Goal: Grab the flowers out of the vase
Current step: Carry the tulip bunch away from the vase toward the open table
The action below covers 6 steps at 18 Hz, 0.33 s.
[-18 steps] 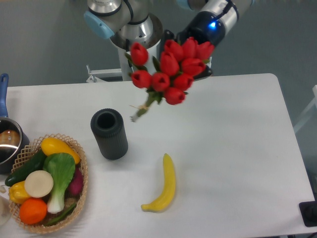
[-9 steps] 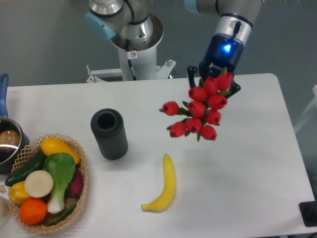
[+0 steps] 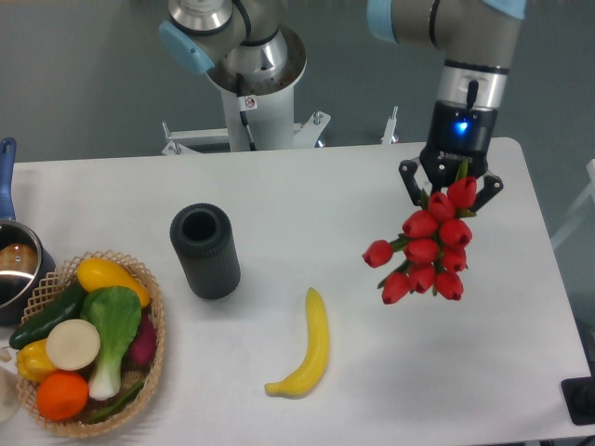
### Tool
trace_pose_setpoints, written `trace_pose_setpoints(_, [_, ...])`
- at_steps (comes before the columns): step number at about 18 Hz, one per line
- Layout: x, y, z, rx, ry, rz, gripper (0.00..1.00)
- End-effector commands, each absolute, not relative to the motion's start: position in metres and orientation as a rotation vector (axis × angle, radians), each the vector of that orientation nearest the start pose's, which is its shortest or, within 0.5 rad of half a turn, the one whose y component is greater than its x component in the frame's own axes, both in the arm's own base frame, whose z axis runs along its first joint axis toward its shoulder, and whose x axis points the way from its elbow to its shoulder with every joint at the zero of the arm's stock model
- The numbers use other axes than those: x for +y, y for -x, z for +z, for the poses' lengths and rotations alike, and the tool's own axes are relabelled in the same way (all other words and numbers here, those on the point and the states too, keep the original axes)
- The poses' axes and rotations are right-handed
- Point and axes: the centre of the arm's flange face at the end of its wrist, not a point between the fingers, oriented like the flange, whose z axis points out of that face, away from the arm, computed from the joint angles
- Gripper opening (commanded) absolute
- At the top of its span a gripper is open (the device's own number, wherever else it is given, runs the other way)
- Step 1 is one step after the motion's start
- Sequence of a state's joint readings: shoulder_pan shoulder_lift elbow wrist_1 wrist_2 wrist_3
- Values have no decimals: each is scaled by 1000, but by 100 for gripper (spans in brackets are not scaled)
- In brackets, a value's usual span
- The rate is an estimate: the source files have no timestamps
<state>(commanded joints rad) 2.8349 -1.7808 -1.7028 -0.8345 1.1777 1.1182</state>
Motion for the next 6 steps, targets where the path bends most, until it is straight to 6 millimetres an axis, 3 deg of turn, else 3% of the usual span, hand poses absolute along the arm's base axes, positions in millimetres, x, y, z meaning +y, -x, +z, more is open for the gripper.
trace_pose_setpoints(4, [352, 517, 387, -48, 2745, 359, 3])
trace_pose_setpoints(6, [359, 518, 370, -44, 2821, 365, 2])
